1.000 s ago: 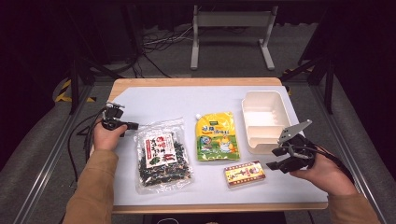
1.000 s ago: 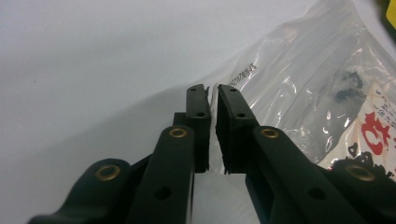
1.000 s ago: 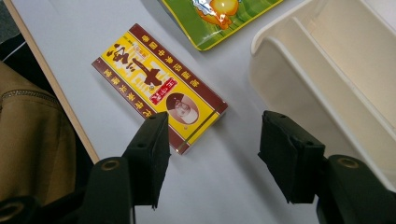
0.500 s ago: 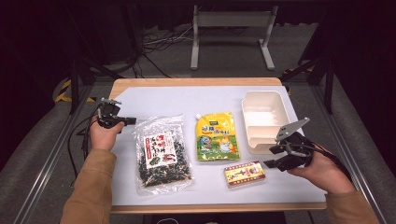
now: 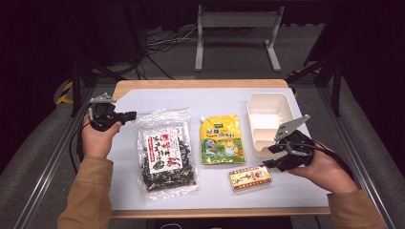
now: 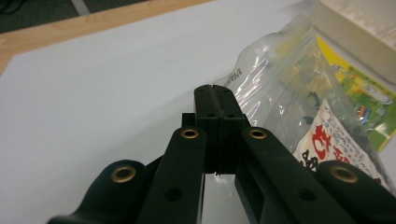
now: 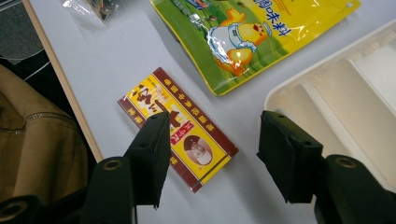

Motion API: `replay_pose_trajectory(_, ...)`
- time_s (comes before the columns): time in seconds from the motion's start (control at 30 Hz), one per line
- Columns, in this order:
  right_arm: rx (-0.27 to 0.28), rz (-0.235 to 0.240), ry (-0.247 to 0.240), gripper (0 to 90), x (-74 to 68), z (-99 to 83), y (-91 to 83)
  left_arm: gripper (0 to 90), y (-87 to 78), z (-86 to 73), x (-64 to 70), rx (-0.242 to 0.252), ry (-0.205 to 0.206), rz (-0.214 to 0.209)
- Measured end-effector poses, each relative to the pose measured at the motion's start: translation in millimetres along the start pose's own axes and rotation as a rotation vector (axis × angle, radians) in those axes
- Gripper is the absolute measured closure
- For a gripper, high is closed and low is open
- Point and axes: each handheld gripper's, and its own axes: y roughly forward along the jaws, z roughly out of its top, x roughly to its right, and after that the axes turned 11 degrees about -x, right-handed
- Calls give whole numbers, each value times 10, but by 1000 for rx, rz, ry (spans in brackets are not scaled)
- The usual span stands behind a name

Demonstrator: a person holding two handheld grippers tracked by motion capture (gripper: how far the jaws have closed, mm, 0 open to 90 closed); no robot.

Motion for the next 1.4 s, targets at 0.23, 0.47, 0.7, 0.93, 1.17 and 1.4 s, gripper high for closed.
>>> replay_pose_trajectory(0.23,-6,4,-28,440,-26,146,-64,900,-156,-18,117,85,34,-37)
replay_pose_trajectory(0.47,2,-14,-61,446,-66,321,-165,900,-290,-59,171,155,75,-90)
replay_pose_trajectory(0.7,32,-14,-95,449,-138,473,-164,900,-436,-75,278,203,120,-116)
replay_pose_trajectory(0.93,54,5,-118,447,-177,606,-130,900,-559,-85,399,233,155,-130)
replay_pose_trajectory(1.17,76,20,-140,447,-211,768,-127,900,-634,-80,502,282,192,-182)
replay_pose_trajectory(1.4,80,34,-168,444,-254,974,-68,900,-698,-90,564,300,217,-204)
